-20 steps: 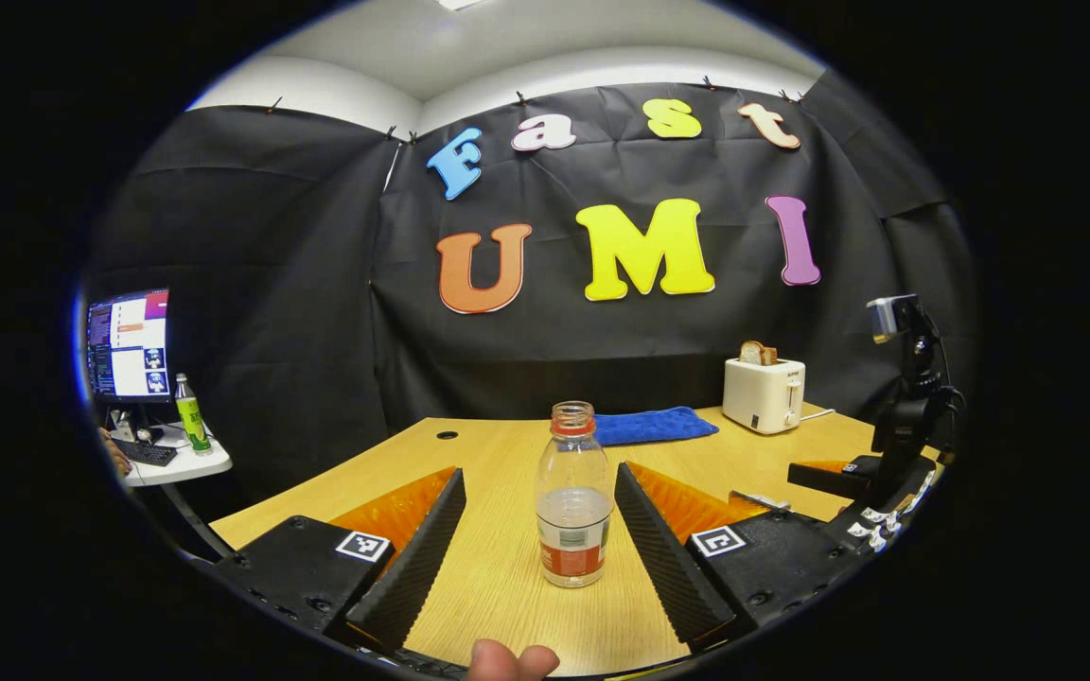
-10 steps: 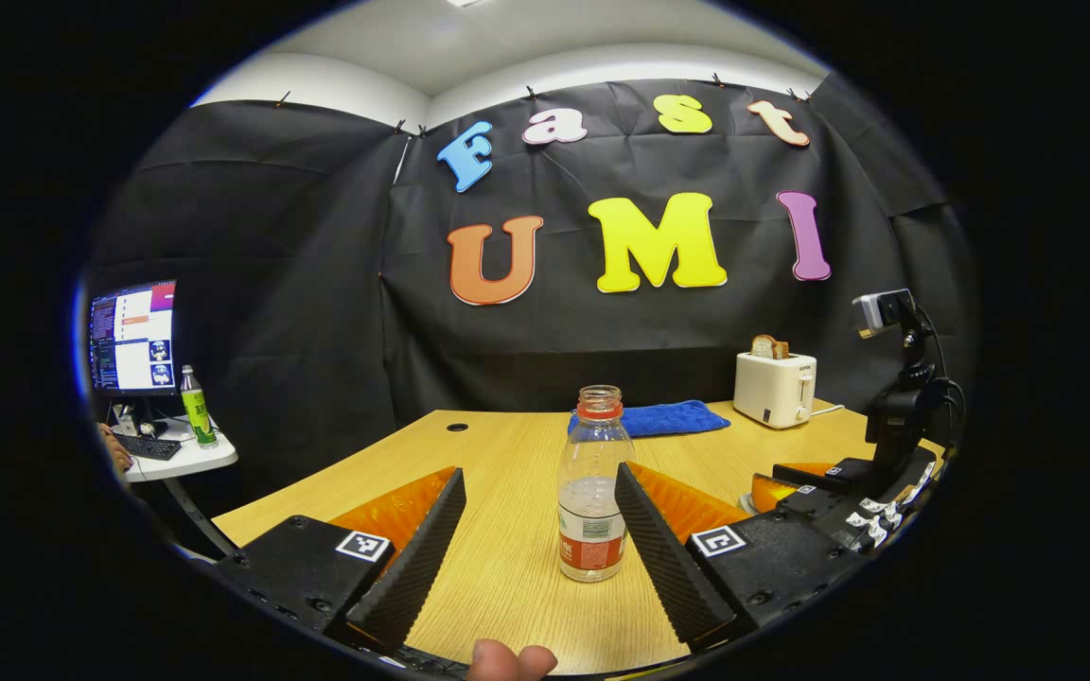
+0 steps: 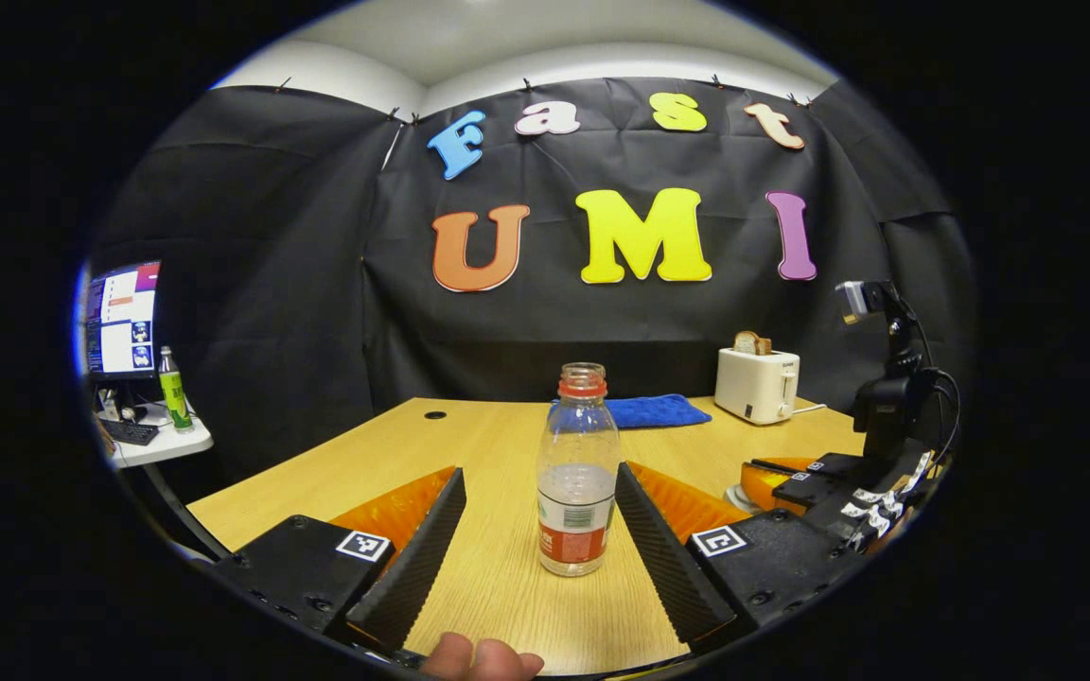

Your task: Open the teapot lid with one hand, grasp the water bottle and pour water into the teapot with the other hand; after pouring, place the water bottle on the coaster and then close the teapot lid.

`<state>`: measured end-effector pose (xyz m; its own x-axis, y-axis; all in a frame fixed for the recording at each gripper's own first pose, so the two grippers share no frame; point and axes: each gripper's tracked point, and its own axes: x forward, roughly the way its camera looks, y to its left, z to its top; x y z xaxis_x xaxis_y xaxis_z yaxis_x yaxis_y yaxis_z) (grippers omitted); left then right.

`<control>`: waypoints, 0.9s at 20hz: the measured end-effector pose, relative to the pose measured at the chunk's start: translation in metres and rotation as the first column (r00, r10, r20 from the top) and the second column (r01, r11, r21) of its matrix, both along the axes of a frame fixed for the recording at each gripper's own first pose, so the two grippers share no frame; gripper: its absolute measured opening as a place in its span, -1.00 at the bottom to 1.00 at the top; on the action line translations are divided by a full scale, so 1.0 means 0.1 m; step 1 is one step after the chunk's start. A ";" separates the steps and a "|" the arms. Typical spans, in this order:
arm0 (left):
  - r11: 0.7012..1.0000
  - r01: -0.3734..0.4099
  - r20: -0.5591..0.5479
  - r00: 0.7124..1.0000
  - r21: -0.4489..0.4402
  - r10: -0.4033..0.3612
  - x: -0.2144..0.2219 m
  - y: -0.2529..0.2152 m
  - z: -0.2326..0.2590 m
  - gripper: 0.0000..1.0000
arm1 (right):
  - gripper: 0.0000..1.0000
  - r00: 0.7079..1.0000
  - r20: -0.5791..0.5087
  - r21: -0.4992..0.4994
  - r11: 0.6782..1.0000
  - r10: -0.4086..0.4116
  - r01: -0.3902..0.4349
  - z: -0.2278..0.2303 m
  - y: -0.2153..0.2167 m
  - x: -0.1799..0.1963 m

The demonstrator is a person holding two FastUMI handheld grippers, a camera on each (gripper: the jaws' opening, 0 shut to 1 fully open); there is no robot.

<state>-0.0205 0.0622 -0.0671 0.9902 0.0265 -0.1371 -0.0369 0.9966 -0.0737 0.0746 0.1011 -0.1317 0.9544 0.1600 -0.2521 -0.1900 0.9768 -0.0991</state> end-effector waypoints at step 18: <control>0.994 0.084 -0.114 0.989 -0.069 -0.091 0.40 -0.27 -0.65 0.99 | -1.00 0.997 0.073 -0.011 1.000 0.023 -0.022 0.51 -0.32 -0.31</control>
<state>0.0193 0.0357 -0.1321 0.9653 -0.0722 -0.2510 0.0381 0.9897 -0.1379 0.0436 0.0689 -0.0806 0.9665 0.1794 -0.1836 -0.2037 0.9712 -0.1234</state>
